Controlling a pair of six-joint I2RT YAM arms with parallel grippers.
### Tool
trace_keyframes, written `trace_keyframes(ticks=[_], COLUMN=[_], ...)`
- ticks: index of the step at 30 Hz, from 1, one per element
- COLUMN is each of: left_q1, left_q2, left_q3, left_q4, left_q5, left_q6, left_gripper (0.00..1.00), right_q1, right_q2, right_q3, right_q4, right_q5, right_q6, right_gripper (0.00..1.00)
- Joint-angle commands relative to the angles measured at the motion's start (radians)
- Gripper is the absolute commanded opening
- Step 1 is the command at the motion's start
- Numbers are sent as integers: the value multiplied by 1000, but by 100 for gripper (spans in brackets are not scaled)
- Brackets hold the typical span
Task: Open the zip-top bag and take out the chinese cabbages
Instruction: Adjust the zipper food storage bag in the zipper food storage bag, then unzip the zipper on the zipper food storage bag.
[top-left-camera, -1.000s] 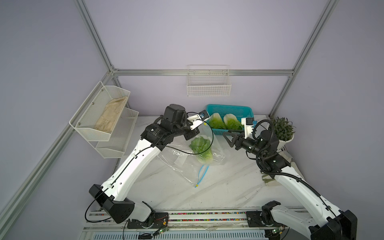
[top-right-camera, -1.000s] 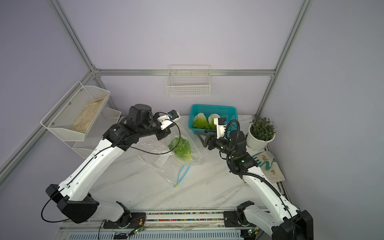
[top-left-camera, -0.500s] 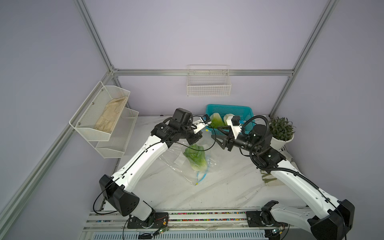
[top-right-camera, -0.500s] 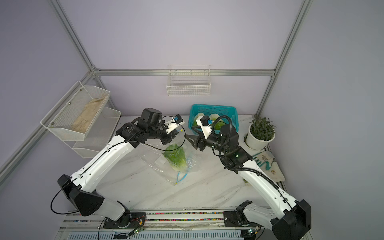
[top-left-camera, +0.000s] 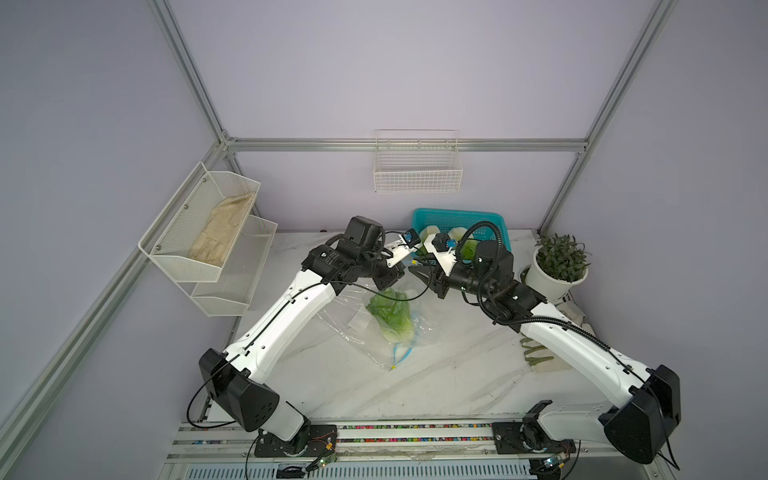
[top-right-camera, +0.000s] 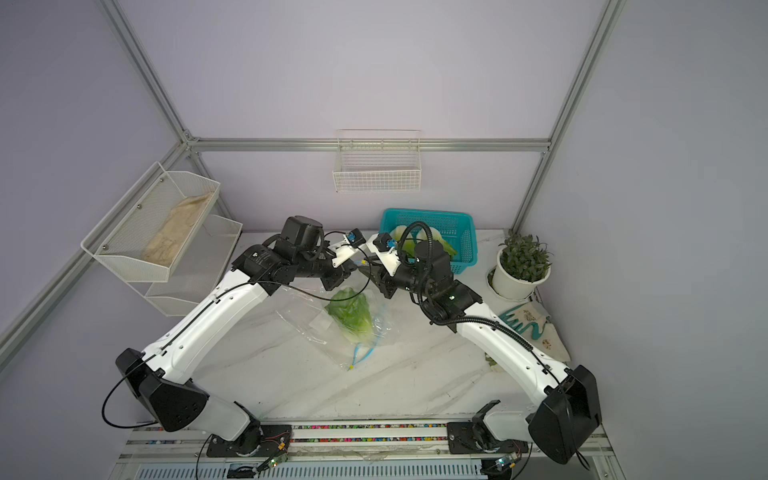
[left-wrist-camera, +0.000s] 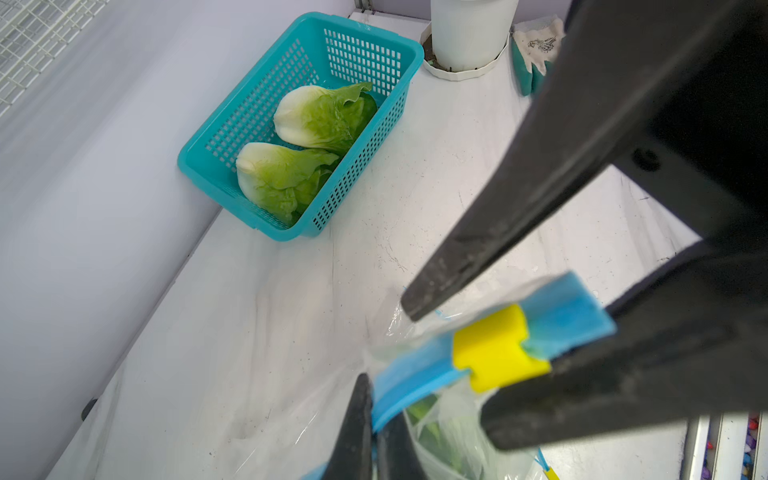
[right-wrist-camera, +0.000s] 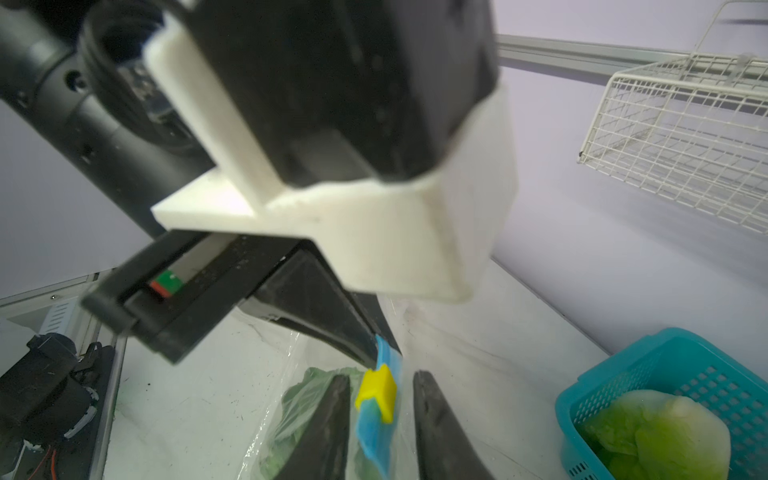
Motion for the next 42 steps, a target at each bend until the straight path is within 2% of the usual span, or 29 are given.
trace_keyframes(ticks=[1, 6, 8, 10, 14, 16, 20, 26, 30, 34, 35, 38, 39, 40, 42], left_q1=[6, 6, 6, 6, 6, 6, 7, 6, 6, 6, 6, 7, 8, 11, 22], left_q2=[-21, -21, -20, -23, -25, -24, -7, 2, -1, -10, -12, -27, -41, -53, -84], left_q3=[25, 28, 32, 35, 38, 38, 62, 75, 67, 56, 52, 36, 24, 11, -15], left_q4=[-2, -2, -2, -2, -2, -2, 3, 3, 3, 4, 4, 20, 36, 53, 94], left_q5=[11, 7, 5, 6, 6, 7, 12, 20, 21, 29, 30, 45, 63, 87, 168], left_q6=[-25, -26, -28, -29, -28, -30, -35, -37, -38, -29, -26, -16, -10, -4, 0], left_gripper=[0, 1, 1, 1, 1, 2, 2, 2, 2, 3, 10, 60, 69, 74, 77], right_q1=[1, 1, 1, 1, 1, 1, 1, 1, 1, 1, 1, 1, 0, -2, -13], right_q2=[-5, -1, 1, 4, 7, 8, 13, 17, 19, 22, 23, 17, 12, 7, 0], right_q3=[29, 44, 51, 57, 62, 64, 71, 75, 80, 91, 91, 83, 78, 72, 69], right_q4=[-48, -78, -89, -99, -104, -110, -124, -139, -142, -146, -145, -136, -133, -131, -130], right_q5=[2, 3, 3, 3, 6, 8, 0, 6, 1, -25, -30, -49, -60, -74, -148], right_q6=[-45, -67, -71, -76, -76, -83, -97, -104, -102, -102, -101, -102, -105, -110, -107], right_gripper=[21, 17, 26, 28, 16, 13, 17, 17, 0, 0, 0, 0, 0, 0, 0])
